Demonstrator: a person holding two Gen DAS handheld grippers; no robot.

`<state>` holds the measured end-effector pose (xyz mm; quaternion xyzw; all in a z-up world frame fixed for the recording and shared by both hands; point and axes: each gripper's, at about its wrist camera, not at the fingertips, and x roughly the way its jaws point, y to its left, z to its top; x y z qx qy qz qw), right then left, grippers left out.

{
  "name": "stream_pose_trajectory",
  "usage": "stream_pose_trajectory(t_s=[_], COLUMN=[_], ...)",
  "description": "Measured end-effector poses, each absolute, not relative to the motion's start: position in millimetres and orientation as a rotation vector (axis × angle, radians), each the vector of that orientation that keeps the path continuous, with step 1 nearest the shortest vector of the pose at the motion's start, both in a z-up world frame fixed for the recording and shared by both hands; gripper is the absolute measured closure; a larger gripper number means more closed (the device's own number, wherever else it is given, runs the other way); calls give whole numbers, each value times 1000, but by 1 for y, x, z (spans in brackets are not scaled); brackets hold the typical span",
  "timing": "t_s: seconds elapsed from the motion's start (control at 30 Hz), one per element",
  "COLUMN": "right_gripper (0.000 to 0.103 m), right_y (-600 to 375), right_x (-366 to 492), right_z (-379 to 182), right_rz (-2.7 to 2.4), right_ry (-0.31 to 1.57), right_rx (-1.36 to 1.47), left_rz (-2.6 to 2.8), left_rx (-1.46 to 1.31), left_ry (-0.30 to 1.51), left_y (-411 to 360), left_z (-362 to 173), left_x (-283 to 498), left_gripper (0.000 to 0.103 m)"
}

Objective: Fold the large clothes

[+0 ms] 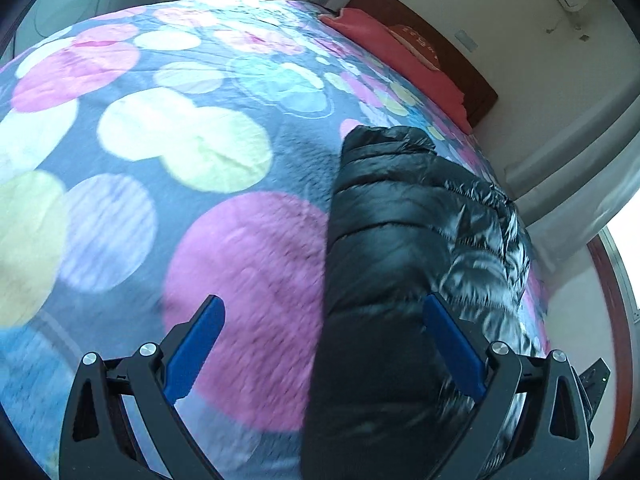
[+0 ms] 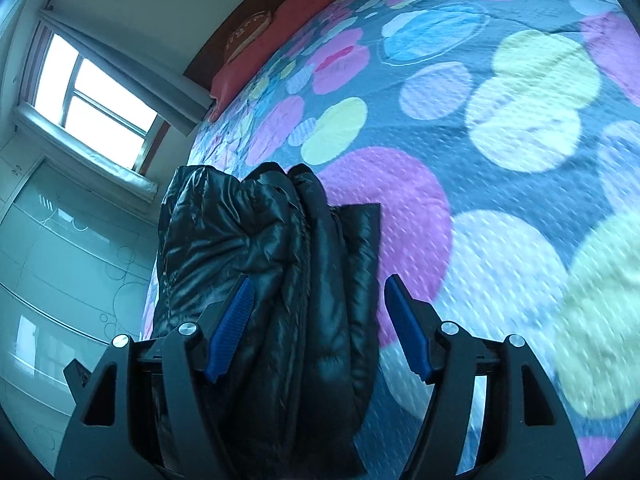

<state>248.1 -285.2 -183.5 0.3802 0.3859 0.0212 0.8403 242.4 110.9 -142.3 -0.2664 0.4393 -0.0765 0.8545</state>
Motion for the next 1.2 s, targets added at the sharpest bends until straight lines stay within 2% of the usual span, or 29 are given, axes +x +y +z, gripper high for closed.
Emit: stream_pose_trajectory(t_s=[0.13, 0.27, 0.47, 0.63, 0.73, 1.2], right_gripper=[35, 30, 29, 28, 23, 22], right_y=[-283, -274, -255, -232, -218, -180], right_x=[228, 203, 168, 147, 133, 100], right_z=[-177, -172, -157, -134, -120, -86], right_rz=[2, -54, -125, -150, -148, -102], right_ry=[827, 846, 837, 789, 748, 635], right_rx=[759, 669, 513, 369, 312, 189], left_rz=[-135, -102, -68, -81, -88, -47], left_rx=[-554, -463, -331, -251, -212, -144], left_ry=[918, 892, 824, 796, 779, 708], left_y=[116, 114, 102, 86, 78, 68], left_z=[-138, -127, -109, -94, -87, -59], left_x=[223, 197, 155, 130, 120, 88], left_gripper=[4, 4, 4, 4, 4, 4])
